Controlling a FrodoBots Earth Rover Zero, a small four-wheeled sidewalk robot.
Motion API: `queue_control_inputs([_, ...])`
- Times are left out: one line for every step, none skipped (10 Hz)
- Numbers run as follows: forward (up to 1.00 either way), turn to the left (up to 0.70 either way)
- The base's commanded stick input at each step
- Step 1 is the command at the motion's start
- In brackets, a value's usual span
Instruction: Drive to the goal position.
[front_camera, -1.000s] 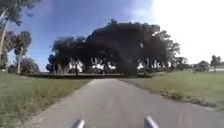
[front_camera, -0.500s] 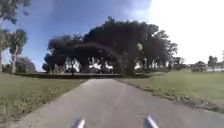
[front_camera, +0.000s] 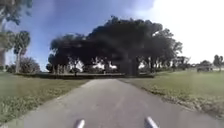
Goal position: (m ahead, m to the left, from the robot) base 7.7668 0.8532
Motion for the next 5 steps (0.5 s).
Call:
queue_control_inputs([0.85,0.17])
queue_control_inputs([0.85,0.05])
queue_control_inputs([0.85,0.00])
queue_control_inputs([0.85,0.00])
queue_control_inputs([0.85,0.00])
